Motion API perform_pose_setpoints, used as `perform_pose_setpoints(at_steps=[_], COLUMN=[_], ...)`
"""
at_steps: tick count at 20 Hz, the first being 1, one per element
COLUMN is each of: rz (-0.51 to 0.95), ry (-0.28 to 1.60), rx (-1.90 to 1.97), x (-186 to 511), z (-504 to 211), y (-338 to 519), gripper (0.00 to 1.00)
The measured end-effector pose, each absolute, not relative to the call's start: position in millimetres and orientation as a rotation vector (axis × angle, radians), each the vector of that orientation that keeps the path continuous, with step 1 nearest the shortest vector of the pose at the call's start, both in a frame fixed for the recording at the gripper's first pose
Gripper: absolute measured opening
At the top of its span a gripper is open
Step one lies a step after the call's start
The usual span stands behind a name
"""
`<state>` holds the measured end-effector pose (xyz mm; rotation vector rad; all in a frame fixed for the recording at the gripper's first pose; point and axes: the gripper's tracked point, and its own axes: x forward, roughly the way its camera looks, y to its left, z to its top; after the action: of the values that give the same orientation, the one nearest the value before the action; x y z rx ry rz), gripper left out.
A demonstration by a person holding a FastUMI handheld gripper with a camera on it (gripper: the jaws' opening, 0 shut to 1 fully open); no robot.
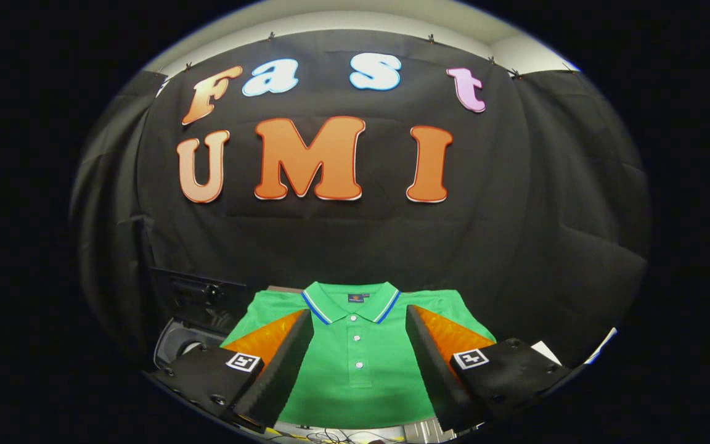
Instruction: Put the clothes into the washing machine and then close the washing machine lid.
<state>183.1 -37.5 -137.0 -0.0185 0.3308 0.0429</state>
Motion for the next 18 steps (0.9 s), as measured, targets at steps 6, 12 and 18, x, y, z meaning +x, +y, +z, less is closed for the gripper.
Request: perform_pose_setpoints(at_steps=[6, 12, 18], rz=[0.050, 0.057, 0.047], ry=[0.505, 0.633, 0.765], rx=[0.023, -0.007, 0.017], x=[217.8, 235.8, 238.5], z=[-199.1, -230.1, -254.2], y=[-41.3, -41.1, -41.3], gripper=[0.98, 0.98, 0.98])
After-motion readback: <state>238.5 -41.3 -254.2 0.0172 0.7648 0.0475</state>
